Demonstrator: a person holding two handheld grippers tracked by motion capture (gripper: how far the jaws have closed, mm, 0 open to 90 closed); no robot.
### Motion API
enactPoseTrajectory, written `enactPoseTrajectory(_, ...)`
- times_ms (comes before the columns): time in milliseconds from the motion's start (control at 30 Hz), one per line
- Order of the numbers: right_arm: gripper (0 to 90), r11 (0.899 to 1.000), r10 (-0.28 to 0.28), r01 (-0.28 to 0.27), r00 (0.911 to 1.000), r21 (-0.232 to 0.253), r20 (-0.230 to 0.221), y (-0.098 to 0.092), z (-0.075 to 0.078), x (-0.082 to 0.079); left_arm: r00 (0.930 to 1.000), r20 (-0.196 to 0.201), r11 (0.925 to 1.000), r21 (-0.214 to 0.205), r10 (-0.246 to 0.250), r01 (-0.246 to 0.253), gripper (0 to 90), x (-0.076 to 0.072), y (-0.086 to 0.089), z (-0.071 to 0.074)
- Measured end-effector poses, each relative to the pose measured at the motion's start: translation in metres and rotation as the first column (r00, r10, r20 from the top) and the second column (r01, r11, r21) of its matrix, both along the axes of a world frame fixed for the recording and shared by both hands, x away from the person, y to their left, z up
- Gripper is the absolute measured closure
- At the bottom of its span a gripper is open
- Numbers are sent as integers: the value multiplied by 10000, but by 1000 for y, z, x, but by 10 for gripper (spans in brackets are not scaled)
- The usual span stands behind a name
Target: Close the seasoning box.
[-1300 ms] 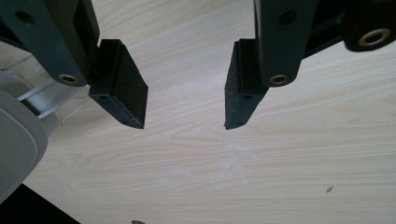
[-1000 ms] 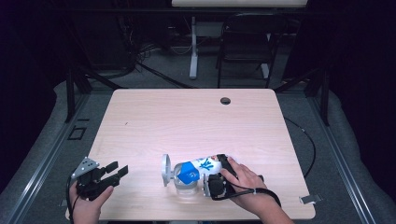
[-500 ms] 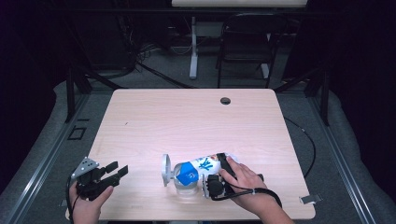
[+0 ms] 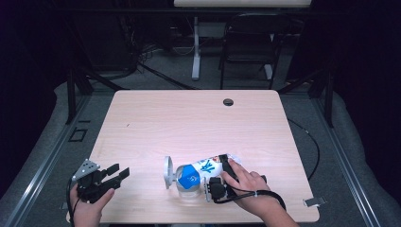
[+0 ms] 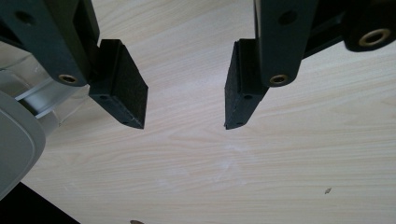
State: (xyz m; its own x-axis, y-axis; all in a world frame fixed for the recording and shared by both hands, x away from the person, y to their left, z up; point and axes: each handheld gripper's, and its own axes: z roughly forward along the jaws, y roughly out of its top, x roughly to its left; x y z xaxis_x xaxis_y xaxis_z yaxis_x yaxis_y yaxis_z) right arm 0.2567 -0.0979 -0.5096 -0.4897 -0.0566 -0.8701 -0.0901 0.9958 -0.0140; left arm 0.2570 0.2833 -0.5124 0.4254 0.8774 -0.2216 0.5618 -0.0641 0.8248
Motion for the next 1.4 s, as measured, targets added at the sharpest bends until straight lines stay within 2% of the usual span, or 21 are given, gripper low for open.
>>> enactPoseTrajectory(233,425,10000,-21,21,10000,-57,58,1,0,0,10000,-38,10000,-6,-30,30,499,0,0,0)
enactPoseTrajectory(267,425,9996,-35,39,9999,-280,160,1,1,0,10000,-23,10000,-5,-11,11,499,0,0,0)
enactPoseTrajectory(367,425,9998,65,-61,9998,-196,182,1,0,0,10000,-46,10000,-11,-24,24,499,0,0,0)
enactPoseTrajectory(533,426,9987,39,-23,9994,-503,330,3,1,0,10000,-20,10000,-8,7,-7,500,0,0,0)
enactPoseTrajectory(733,426,9986,182,-161,9990,-501,419,3,0,0,10000,-24,10000,-3,7,-7,499,0,0,0)
enactPoseTrajectory(800,426,9974,85,-48,9987,-718,507,4,2,-1,10000,-43,10000,-7,-12,12,499,0,1,0)
enactPoseTrajectory(1400,427,9955,232,-170,9976,-935,657,5,2,-2,10000,-1,10000,-42,22,-22,498,0,1,-1)
